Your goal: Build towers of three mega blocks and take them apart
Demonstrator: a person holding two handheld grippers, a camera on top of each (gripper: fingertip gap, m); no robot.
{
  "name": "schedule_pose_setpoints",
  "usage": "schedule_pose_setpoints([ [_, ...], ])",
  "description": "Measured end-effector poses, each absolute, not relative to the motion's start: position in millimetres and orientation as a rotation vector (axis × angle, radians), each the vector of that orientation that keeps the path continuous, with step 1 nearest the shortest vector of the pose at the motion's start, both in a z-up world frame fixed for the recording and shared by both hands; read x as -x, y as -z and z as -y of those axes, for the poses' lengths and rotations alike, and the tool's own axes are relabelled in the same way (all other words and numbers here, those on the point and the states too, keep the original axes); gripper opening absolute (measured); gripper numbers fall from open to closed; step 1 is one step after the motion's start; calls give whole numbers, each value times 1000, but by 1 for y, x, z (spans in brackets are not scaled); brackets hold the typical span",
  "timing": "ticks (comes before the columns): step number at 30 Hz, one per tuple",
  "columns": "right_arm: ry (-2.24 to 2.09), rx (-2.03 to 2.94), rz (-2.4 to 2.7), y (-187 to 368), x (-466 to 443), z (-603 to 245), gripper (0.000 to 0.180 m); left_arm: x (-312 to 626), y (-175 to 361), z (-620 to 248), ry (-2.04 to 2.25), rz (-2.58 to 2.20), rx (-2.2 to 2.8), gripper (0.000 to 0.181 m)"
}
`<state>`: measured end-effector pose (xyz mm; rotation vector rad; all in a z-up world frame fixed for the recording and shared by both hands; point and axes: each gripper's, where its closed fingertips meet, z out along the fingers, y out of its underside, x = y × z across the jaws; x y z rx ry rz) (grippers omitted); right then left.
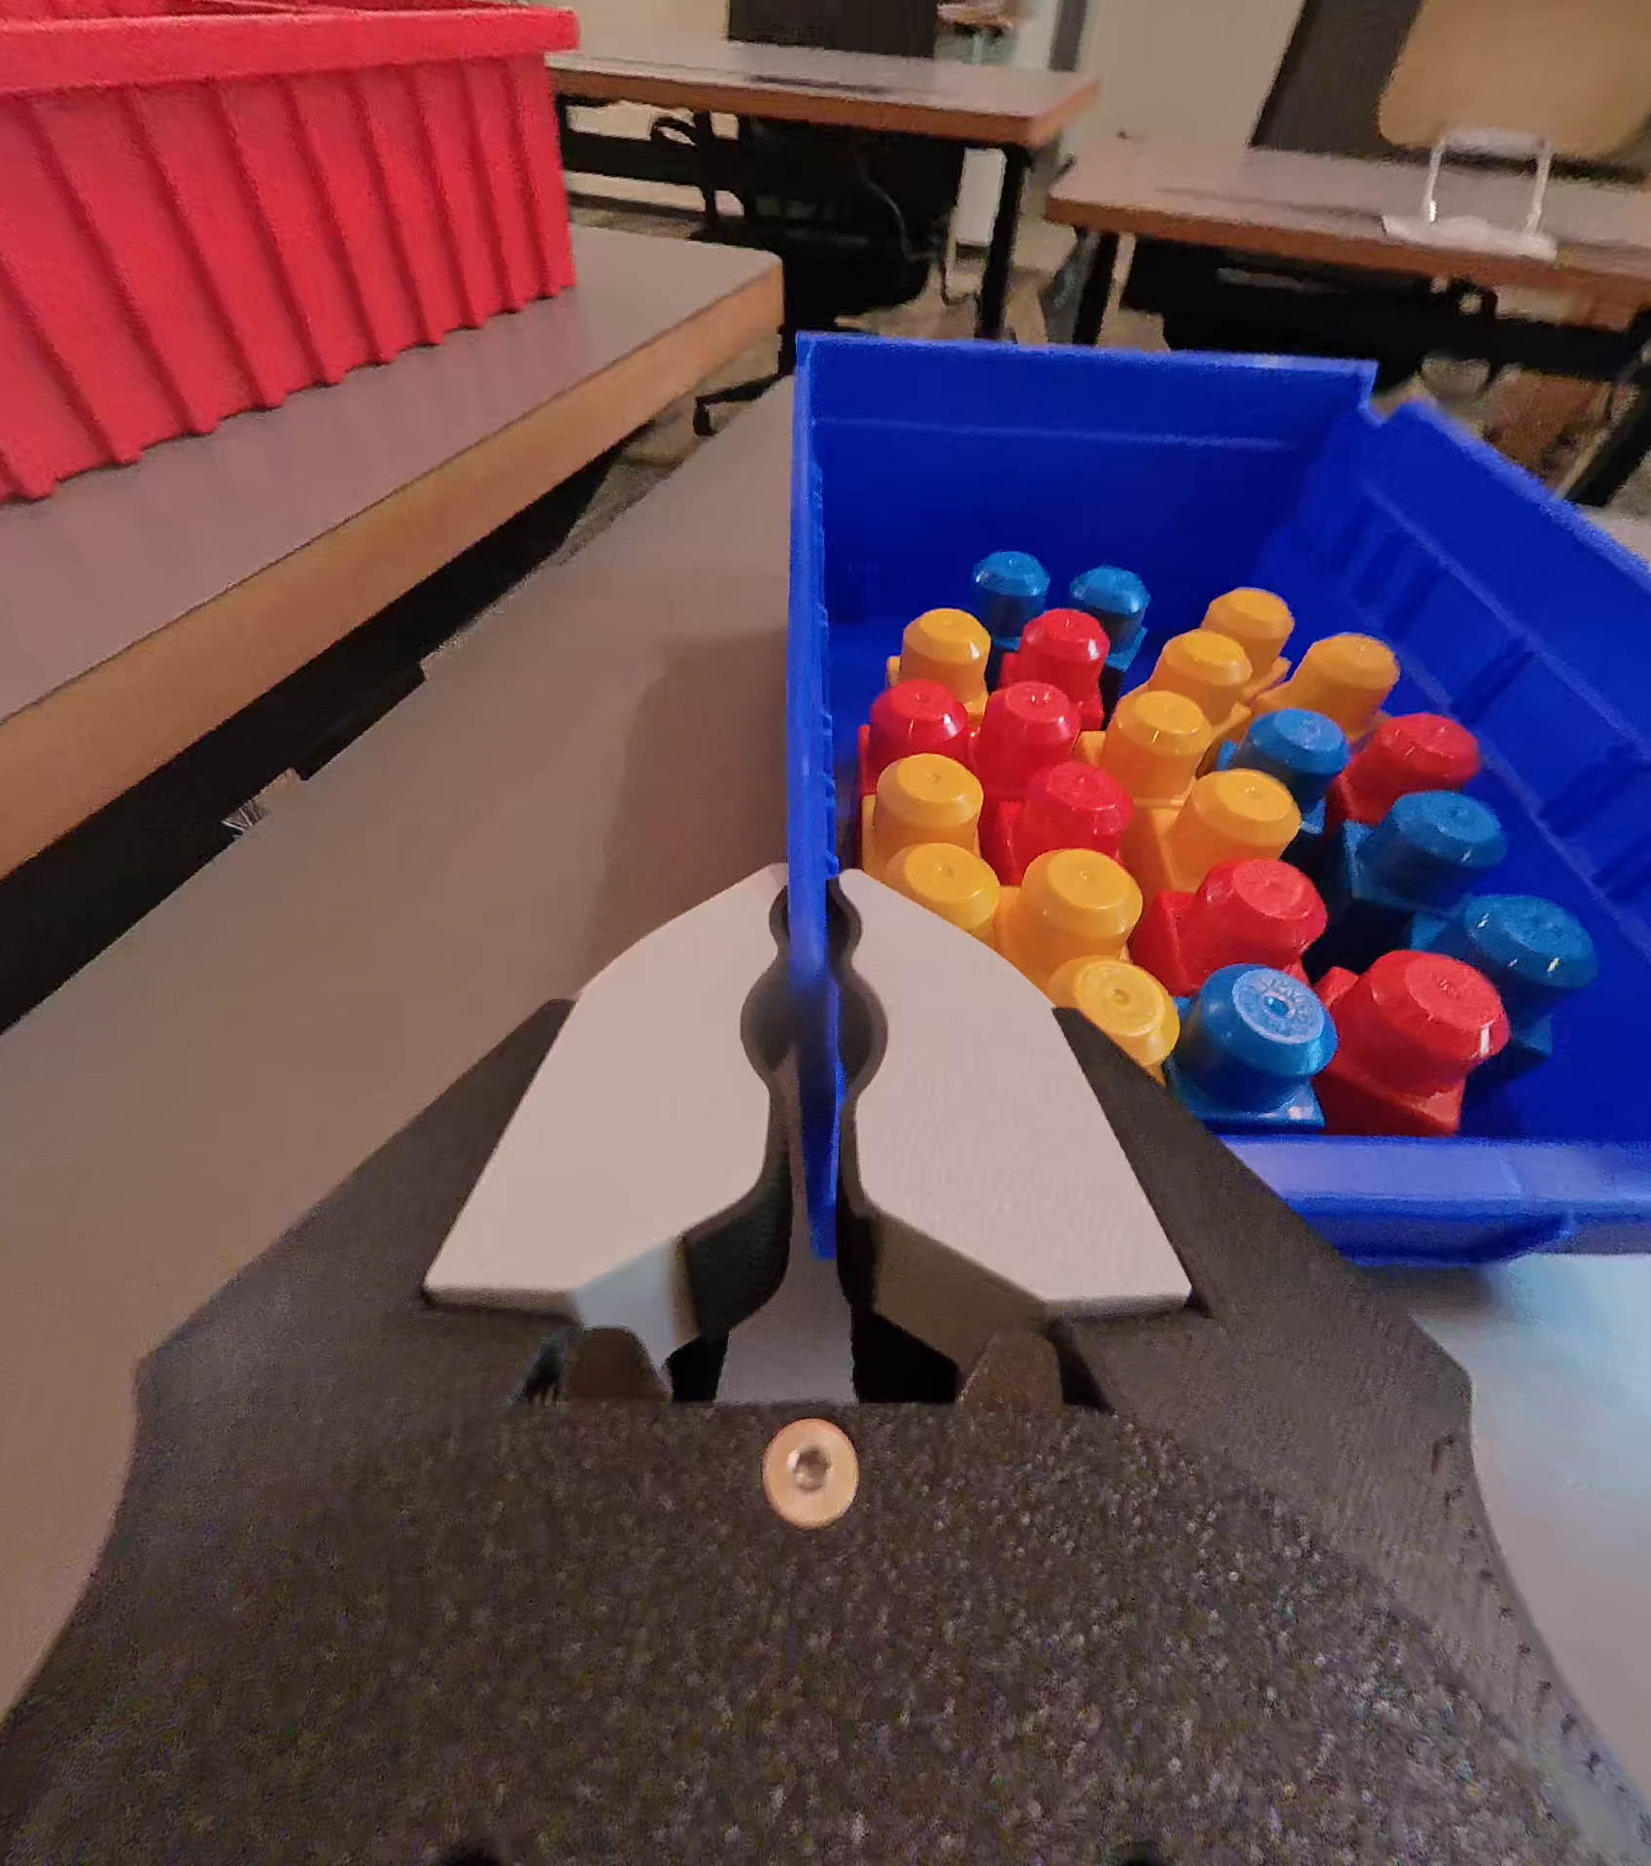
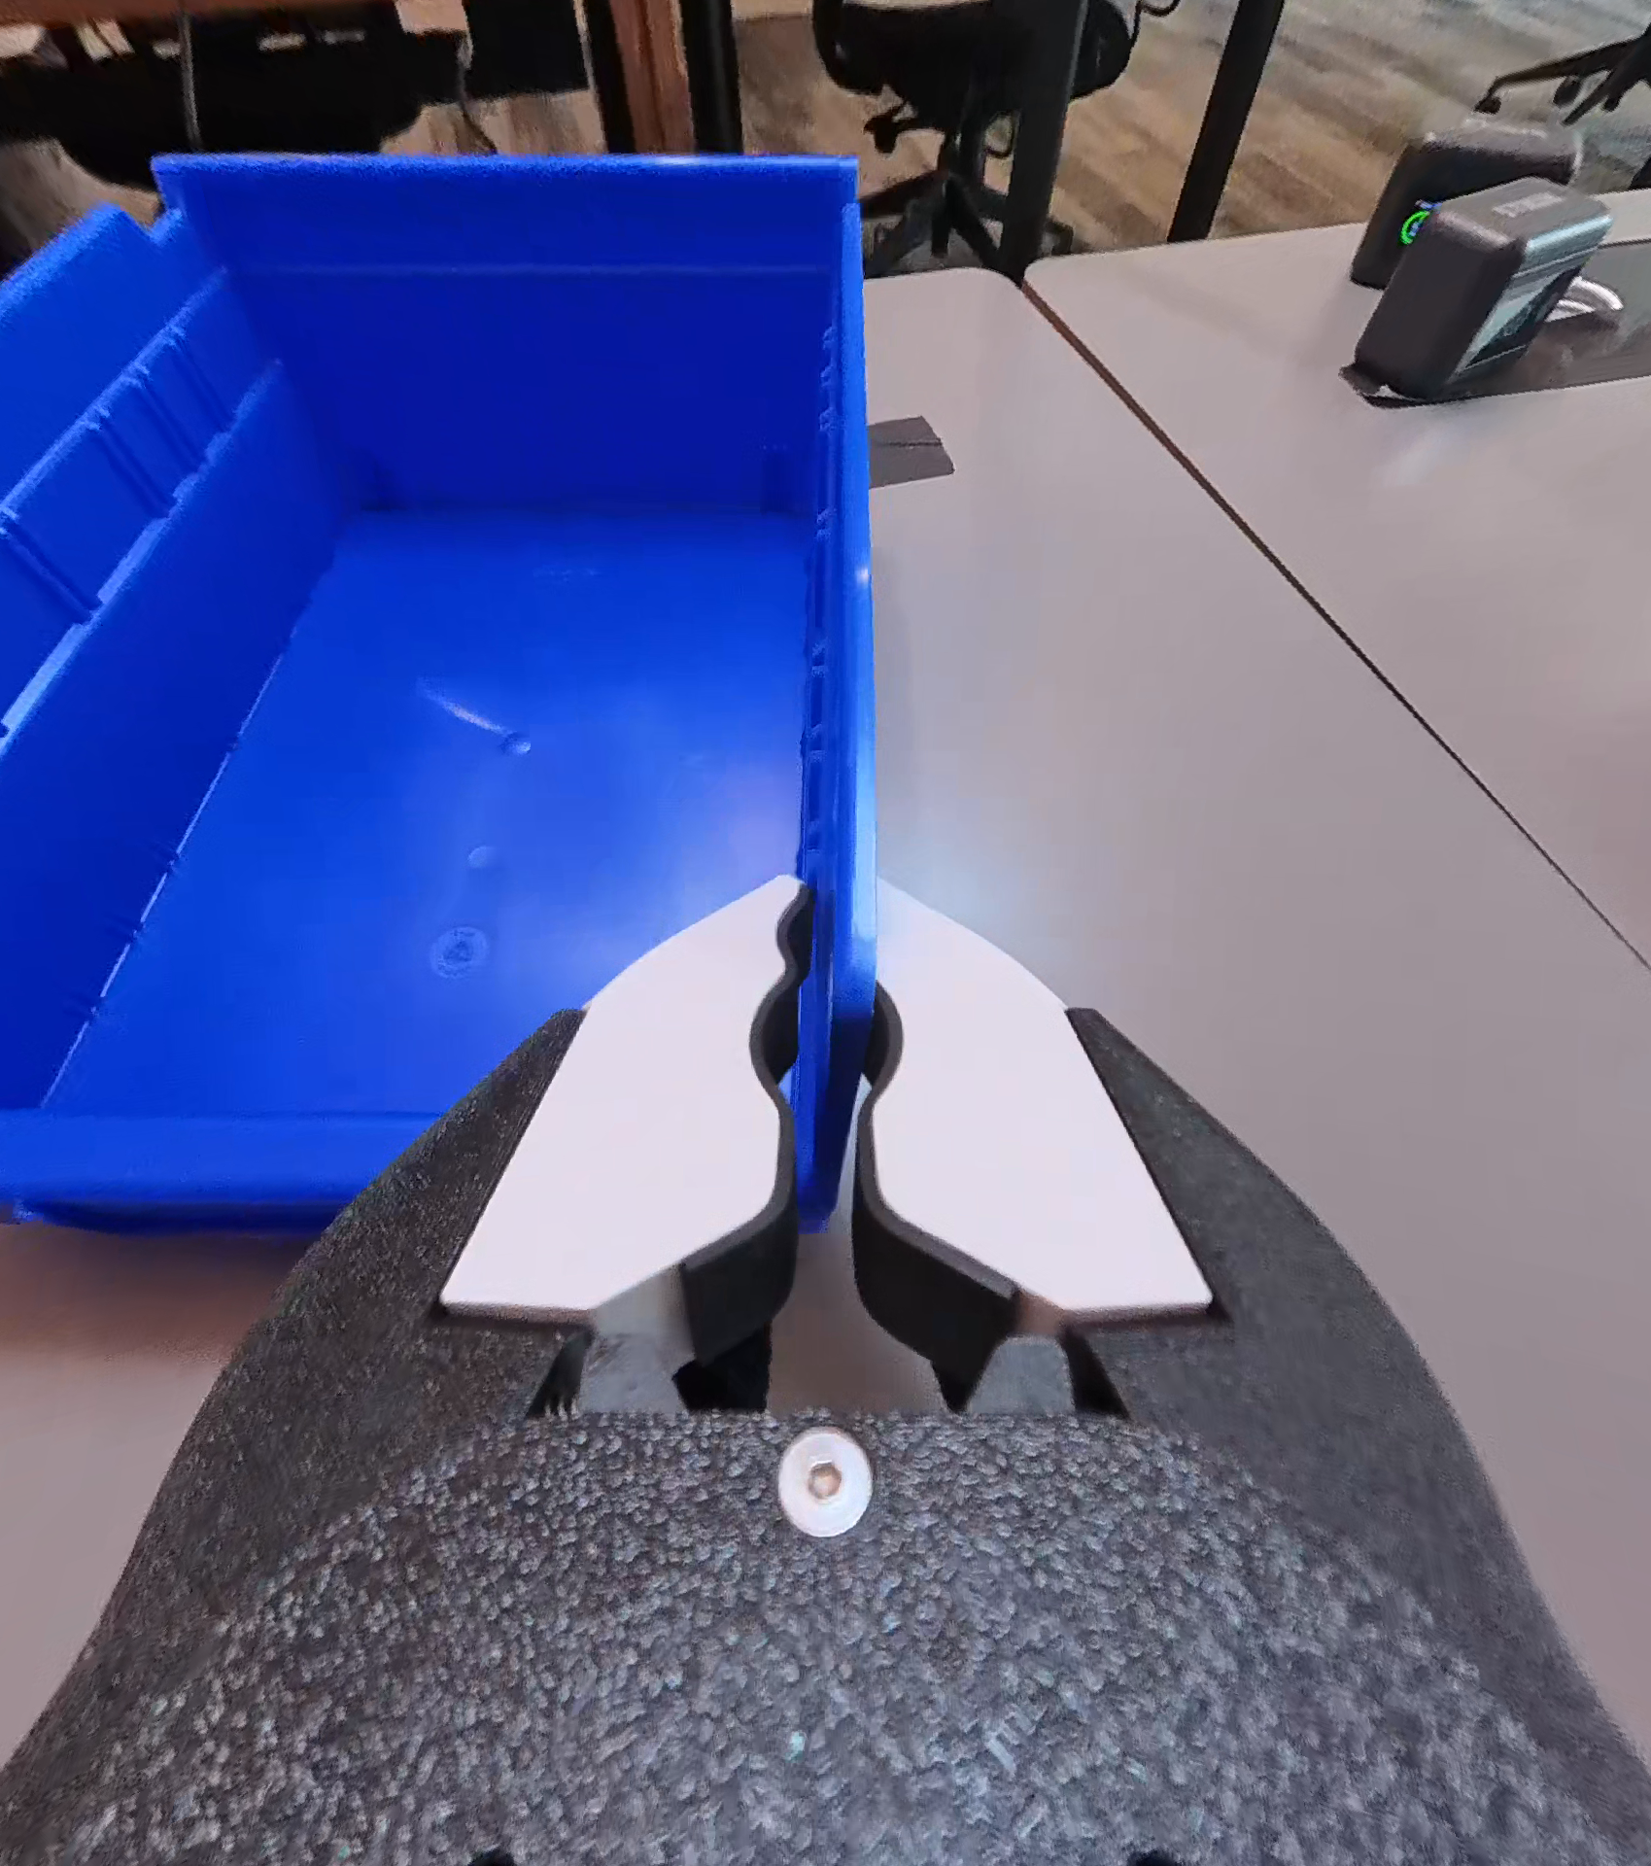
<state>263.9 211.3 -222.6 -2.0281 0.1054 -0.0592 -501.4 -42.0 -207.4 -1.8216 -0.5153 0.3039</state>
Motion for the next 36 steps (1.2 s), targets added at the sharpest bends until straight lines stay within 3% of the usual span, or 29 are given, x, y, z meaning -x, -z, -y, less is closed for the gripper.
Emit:
schedule_pose_setpoints([
  [4, 81, 2007, -110, 222, -259, -205, 4, 491, 204, 41, -235, 601, 1742, 4],
  [13, 14, 1933, -2, 210, -242, -194, 17, 417, 207, 7, -196, 254, 1816, 22],
  [15, 8, 1932, 16, 210, -240, -193, 18, 416, 208, 7, -243, 211, 1821, 23],
  [17, 26, 1934, 23, 210, -241, -191, 7, 415, 208, 8, -252, 191, 1815, 22],
  [23, 60, 1951, 70, 210, -230, -185, 7, 429, 207, 14, -343, 226, 1812, 15],
  [31, 38, 1961, 186, 213, -203, -173, 15, 439, 208, 17, -344, 248, 1802, 13],
  [36, -60, 1766, 159, 165, -198, -164, 25, 439, 208, 15, -314, 242, 1801, 14],
])
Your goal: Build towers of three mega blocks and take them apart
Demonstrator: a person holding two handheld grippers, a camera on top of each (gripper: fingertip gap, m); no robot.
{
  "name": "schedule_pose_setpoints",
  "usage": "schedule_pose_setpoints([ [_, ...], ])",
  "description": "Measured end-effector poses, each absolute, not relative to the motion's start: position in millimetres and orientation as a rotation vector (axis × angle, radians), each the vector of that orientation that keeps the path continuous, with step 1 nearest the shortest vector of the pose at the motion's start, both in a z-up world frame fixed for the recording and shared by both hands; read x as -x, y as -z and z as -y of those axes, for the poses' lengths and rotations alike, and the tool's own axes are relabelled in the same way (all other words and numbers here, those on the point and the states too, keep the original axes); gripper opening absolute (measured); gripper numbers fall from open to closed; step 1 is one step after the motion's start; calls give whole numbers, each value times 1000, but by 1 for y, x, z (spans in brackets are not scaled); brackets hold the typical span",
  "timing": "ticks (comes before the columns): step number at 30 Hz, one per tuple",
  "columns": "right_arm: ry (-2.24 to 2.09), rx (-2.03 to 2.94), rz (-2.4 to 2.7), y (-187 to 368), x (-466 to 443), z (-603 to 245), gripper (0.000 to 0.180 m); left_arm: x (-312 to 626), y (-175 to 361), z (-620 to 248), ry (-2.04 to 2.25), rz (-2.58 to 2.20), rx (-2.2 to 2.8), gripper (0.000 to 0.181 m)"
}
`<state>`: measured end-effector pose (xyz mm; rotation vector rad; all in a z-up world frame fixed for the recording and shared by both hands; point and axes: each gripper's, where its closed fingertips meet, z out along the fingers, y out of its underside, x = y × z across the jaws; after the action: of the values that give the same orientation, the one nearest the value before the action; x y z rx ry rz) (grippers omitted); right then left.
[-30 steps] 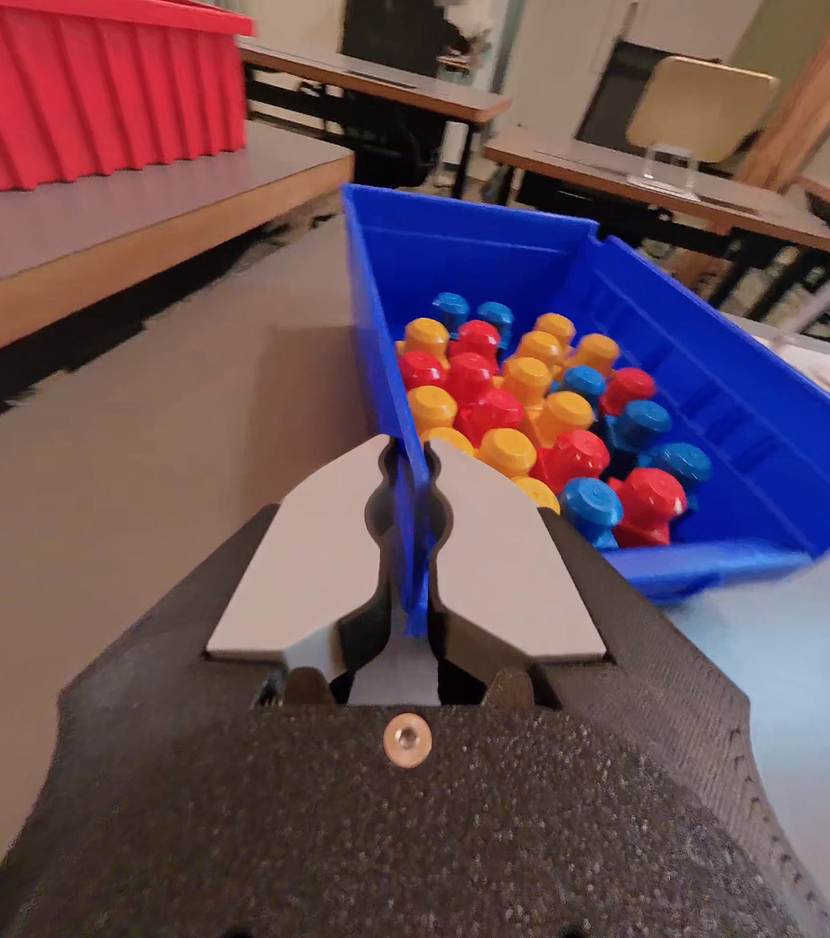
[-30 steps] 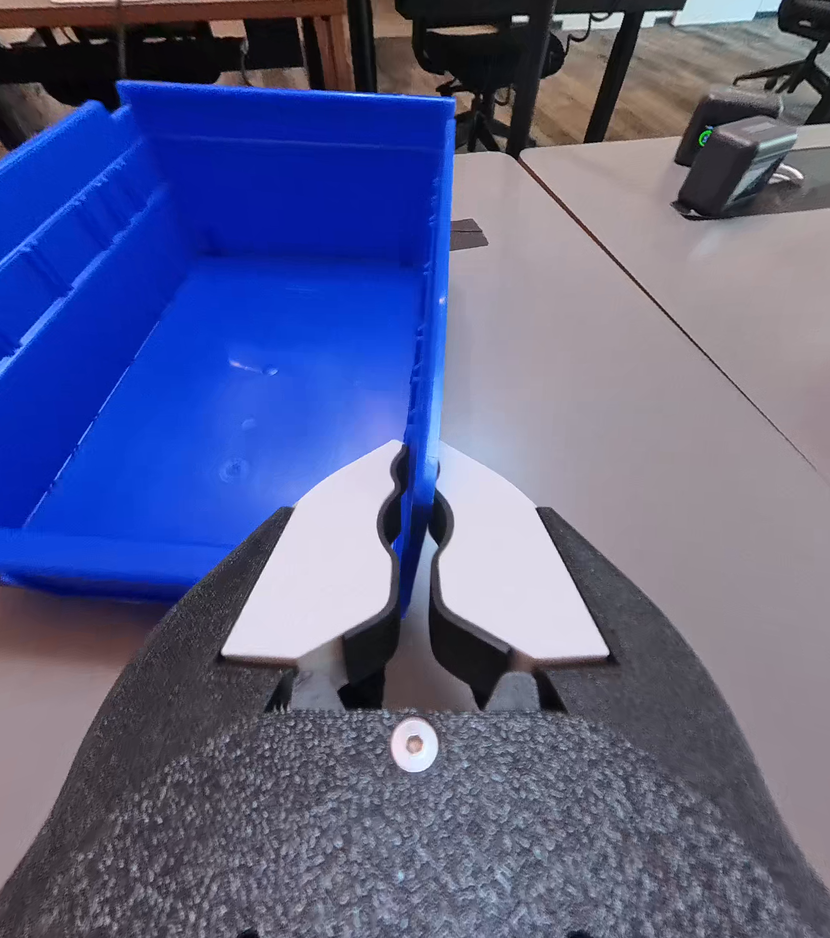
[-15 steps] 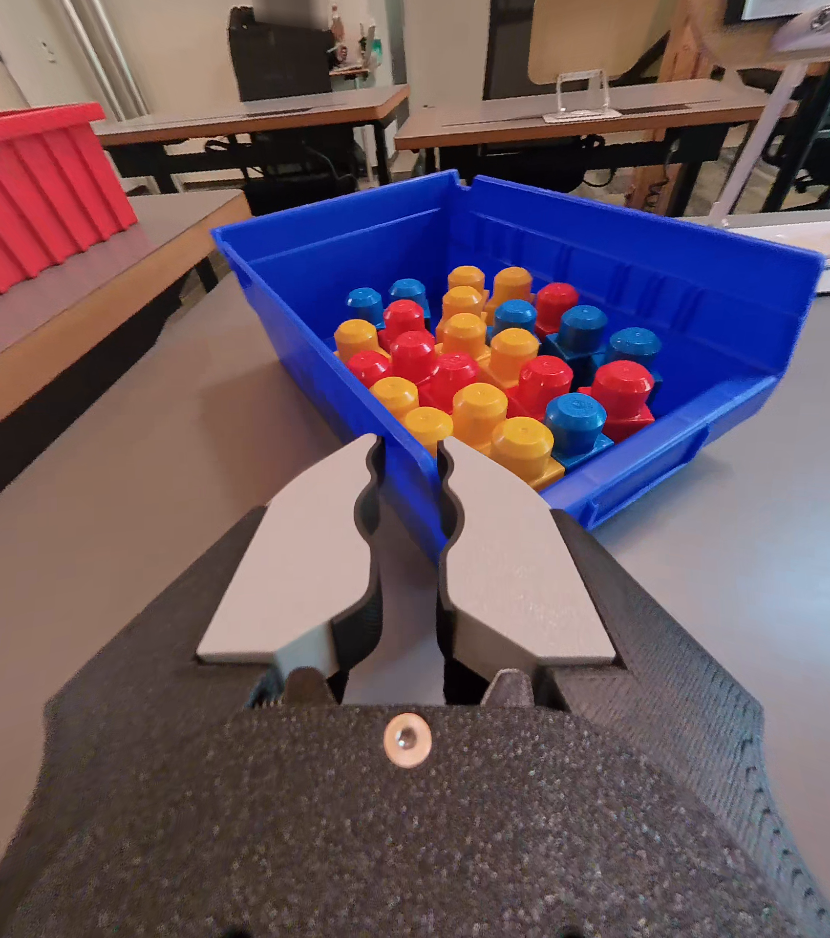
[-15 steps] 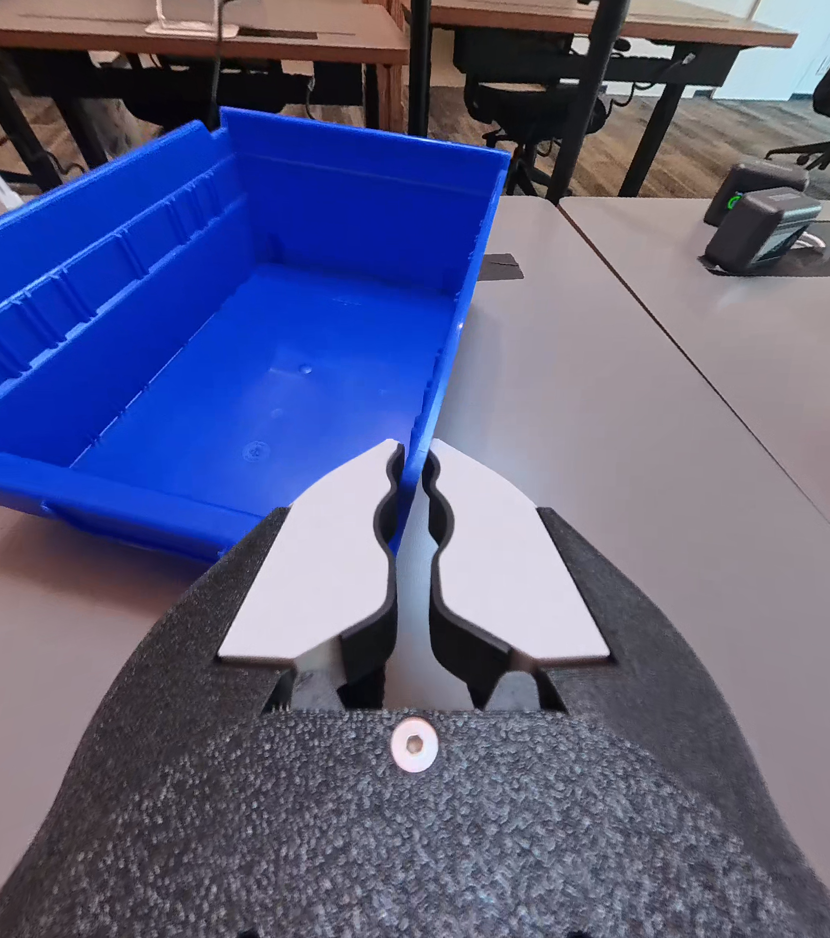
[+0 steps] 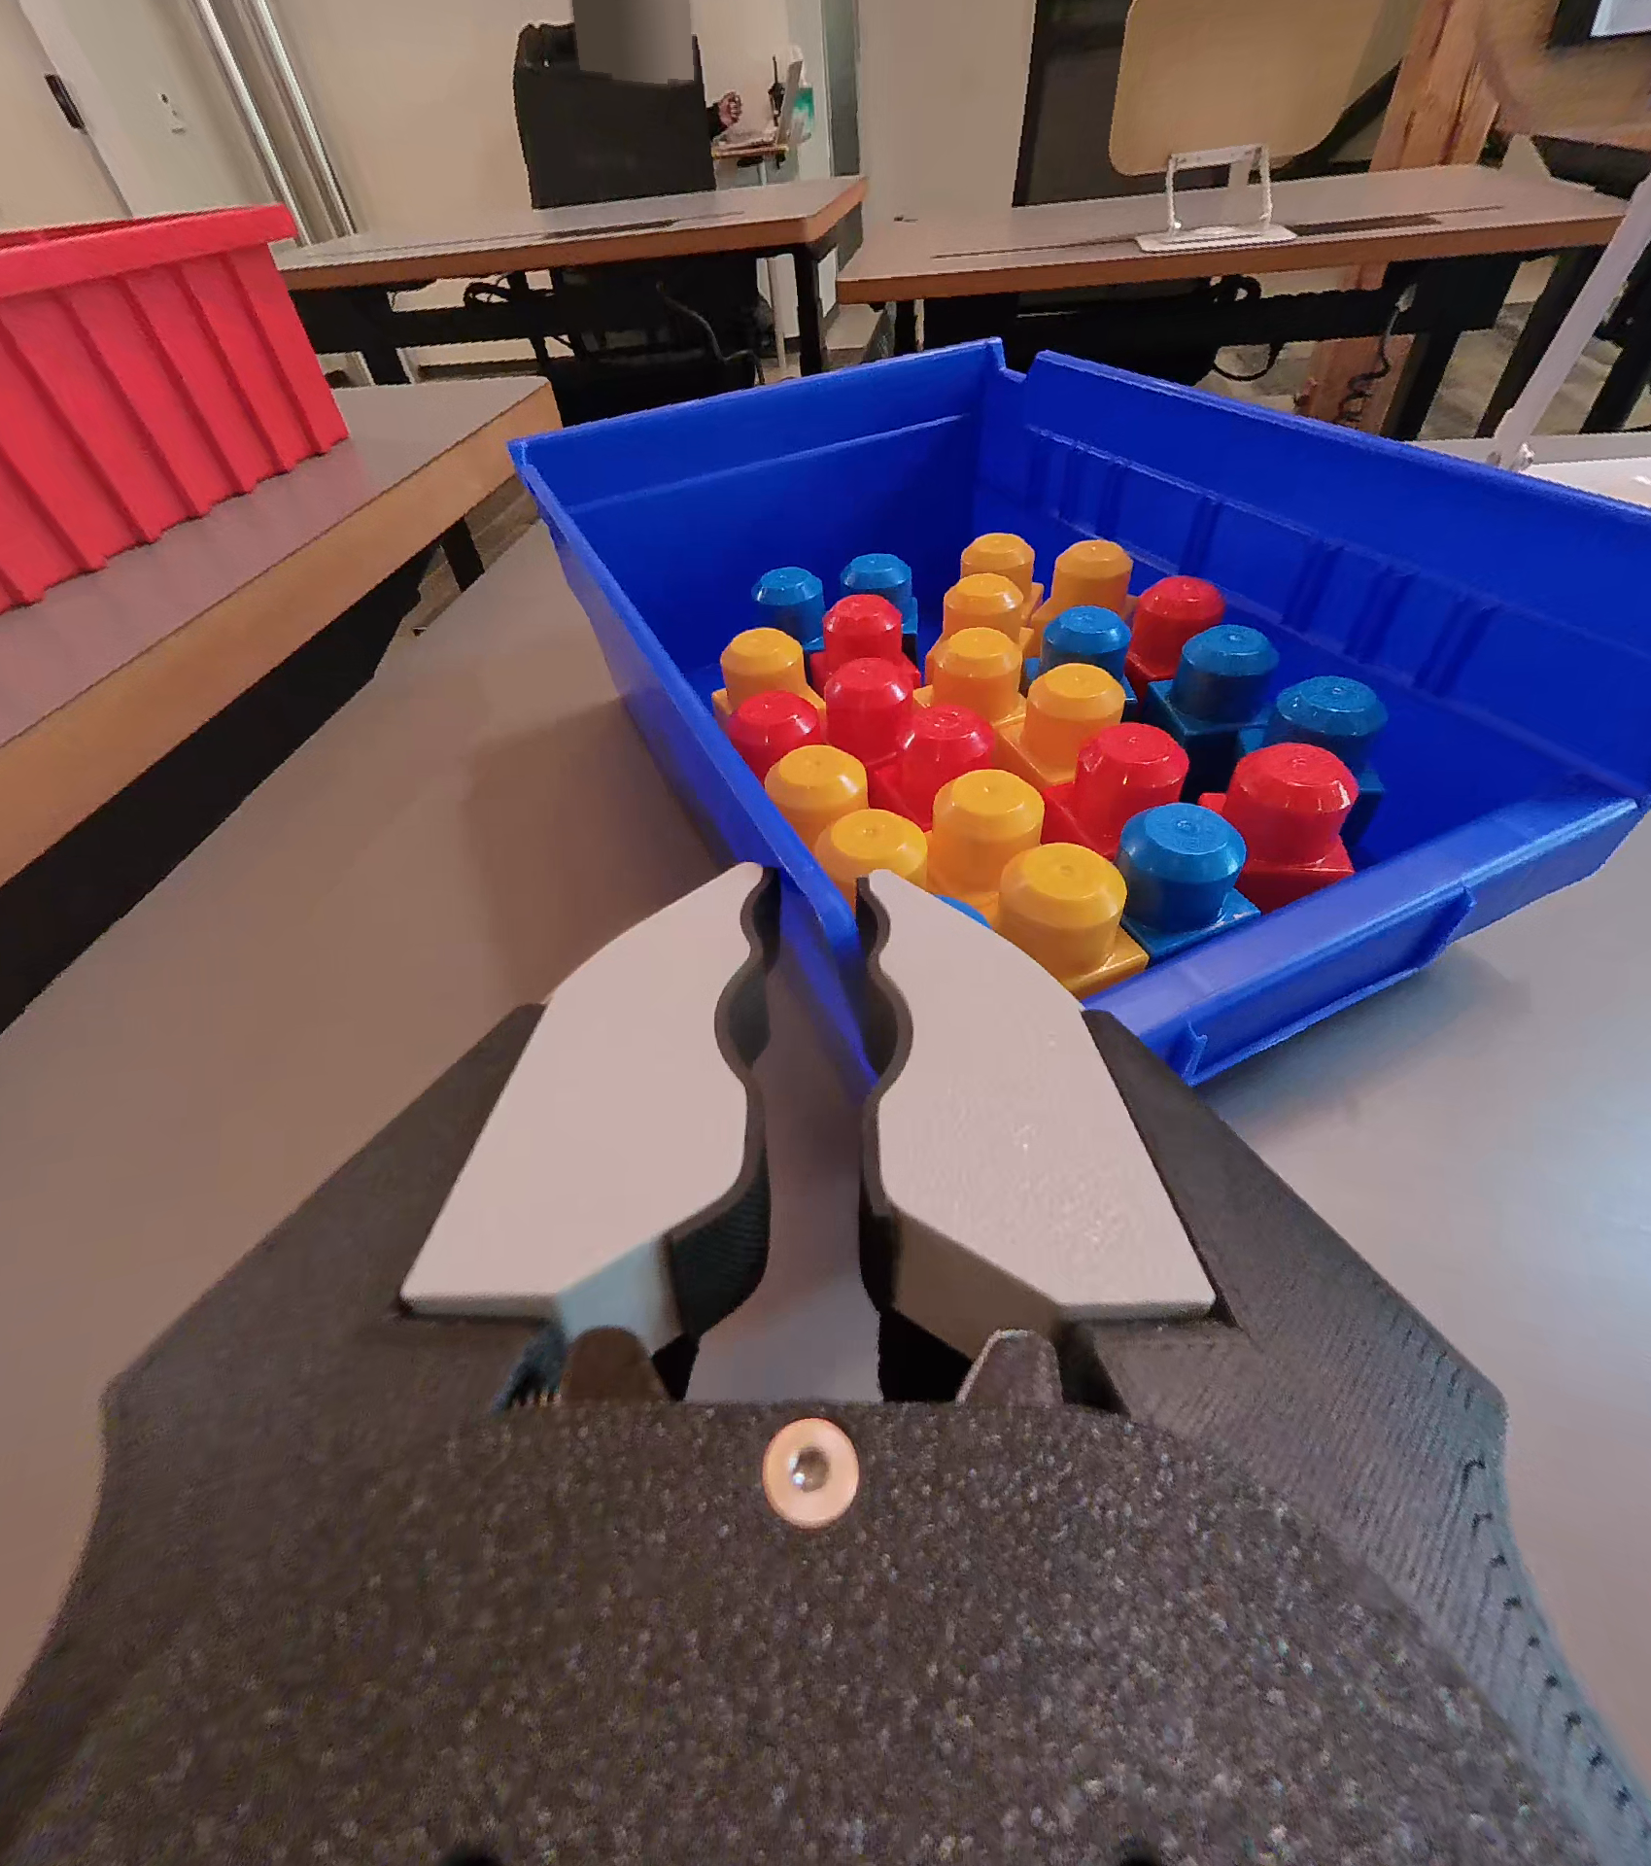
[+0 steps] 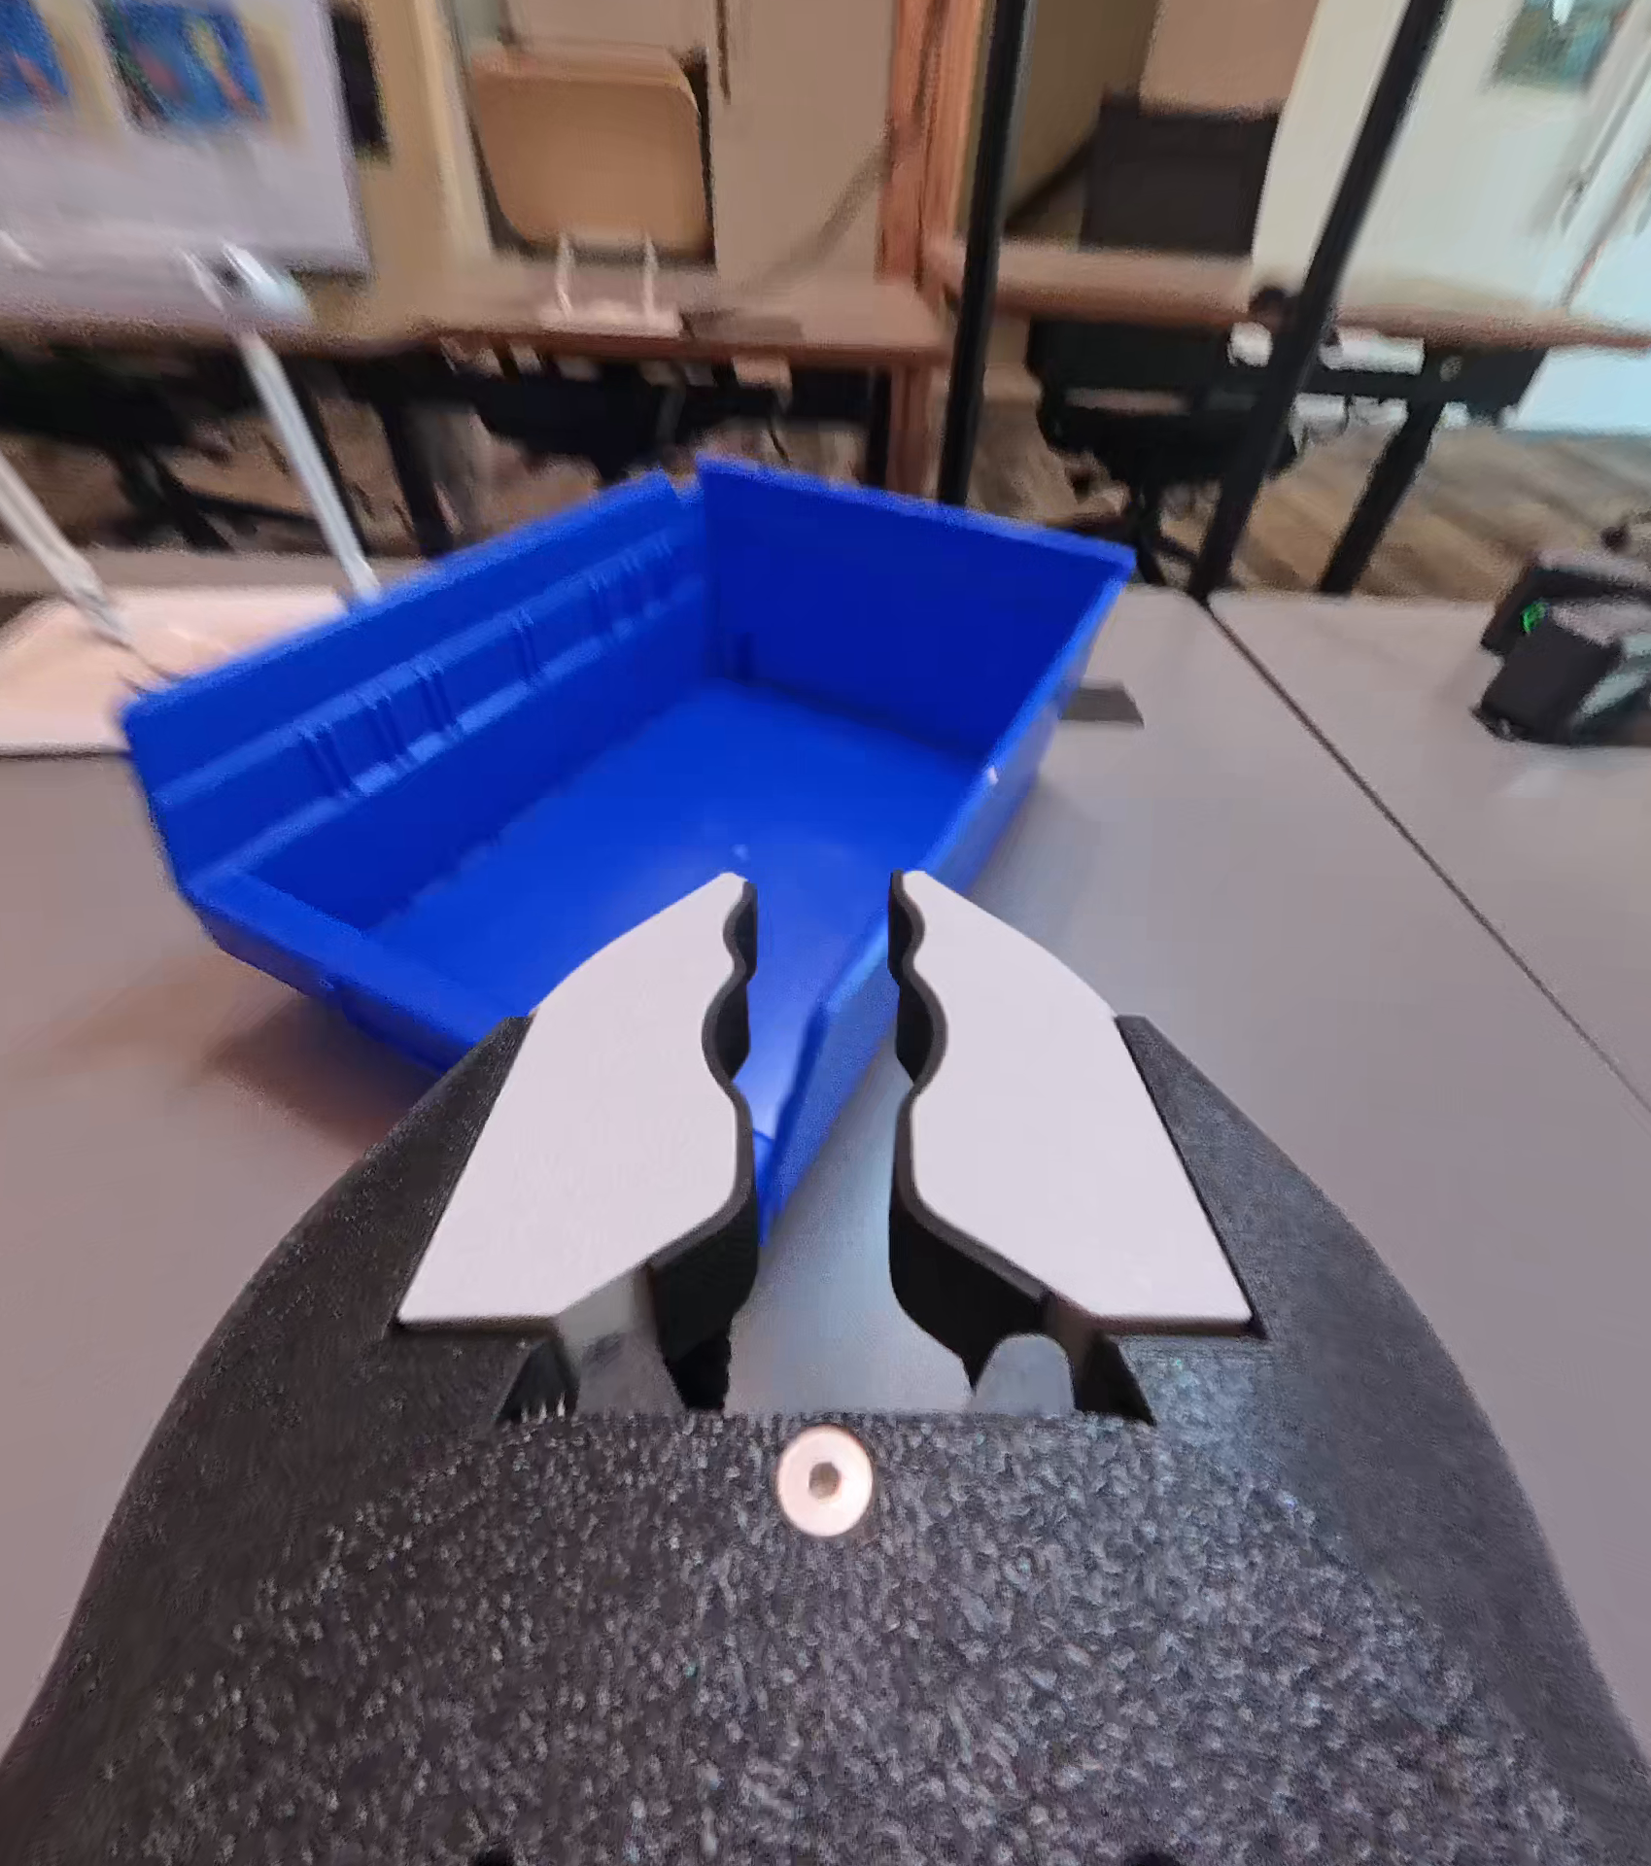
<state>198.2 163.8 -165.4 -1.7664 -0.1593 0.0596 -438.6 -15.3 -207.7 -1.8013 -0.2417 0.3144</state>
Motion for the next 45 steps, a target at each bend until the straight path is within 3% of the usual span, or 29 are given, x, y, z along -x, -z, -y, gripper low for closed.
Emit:
schedule_pose_setpoints([
  [6, -232, 1616, 345, 119, -134, -151, 28, 458, 208, 17, -406, 306, 1820, 8],
  [13, -245, 1584, 559, 135, -79, -153, 28, 463, 182, 29, -498, 273, 1703, 18],
  [17, -302, 1589, 599, 149, -73, -145, 28, 407, 150, 17, -493, -43, 1652, 0],
  [19, -319, 1611, 614, 157, -71, -143, 27, 371, 162, -2, -385, -230, 1781, 2],
  [21, -336, 1638, 637, 167, -65, -139, 24, 348, 181, -21, -255, -342, 1927, 18],
  [27, -303, 1659, 752, 185, -50, -131, 20, 354, 223, -60, -19, -314, 2194, 31],
  [36, -352, 1714, 770, 195, -47, -130, 19, 361, 243, -57, -40, -472, 2514, 39],
  [45, -396, 1746, 773, 200, -47, -130, 18, 360, 246, -64, -92, -620, 2585, 27],
])
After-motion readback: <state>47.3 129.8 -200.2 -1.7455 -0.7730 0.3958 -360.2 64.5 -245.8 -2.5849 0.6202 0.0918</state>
